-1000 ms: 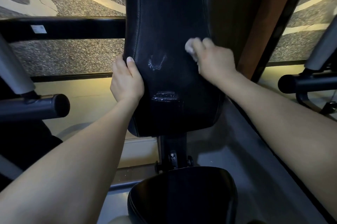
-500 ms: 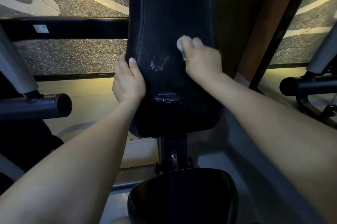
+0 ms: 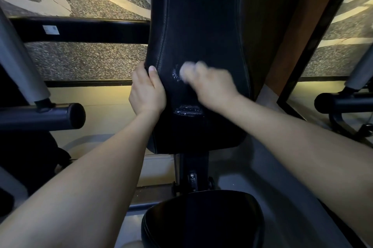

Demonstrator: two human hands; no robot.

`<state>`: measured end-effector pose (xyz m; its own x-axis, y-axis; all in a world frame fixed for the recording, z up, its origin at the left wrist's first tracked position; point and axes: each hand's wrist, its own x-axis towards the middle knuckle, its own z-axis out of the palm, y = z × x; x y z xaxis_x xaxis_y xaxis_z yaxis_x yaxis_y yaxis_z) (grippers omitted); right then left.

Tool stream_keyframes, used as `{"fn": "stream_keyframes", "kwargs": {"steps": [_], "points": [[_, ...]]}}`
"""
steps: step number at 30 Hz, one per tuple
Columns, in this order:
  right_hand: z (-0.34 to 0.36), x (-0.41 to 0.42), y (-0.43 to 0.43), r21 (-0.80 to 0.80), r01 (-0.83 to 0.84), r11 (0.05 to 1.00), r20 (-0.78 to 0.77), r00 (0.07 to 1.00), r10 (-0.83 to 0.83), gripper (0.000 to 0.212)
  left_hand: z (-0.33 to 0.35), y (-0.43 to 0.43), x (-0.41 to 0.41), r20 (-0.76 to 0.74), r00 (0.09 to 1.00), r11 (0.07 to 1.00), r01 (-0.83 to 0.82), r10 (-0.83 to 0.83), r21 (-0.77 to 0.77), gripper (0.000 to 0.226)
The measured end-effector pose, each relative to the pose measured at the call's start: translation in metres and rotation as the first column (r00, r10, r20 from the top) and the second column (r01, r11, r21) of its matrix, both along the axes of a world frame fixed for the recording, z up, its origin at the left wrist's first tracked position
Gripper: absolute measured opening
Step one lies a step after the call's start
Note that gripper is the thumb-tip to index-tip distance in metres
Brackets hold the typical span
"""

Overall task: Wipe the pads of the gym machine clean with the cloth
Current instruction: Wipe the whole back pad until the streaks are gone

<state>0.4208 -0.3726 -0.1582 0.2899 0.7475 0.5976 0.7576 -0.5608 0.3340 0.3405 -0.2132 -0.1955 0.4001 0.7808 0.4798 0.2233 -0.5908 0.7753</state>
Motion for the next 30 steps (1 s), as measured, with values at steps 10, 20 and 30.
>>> {"fn": "stream_keyframes", "kwargs": {"steps": [10,20,30], "points": [[0.05,0.024,0.012,0.185,0.106,0.977,-0.003,0.994,-0.107,0.025,-0.001,0.003,0.002,-0.006,1.0,1.0,-0.005,0.005,0.002,0.053],[0.054,0.023,0.012,-0.1,-0.031,0.994,0.095,0.995,0.04,0.027,-0.001,0.003,0.001,-0.007,1.0,1.0,-0.002,0.002,0.004,0.052],[0.019,0.009,0.008,-0.374,-0.266,0.888,0.149,0.928,0.341,0.024,-0.004,0.007,0.002,0.019,1.0,1.0,0.013,-0.013,-0.011,0.051]]}}
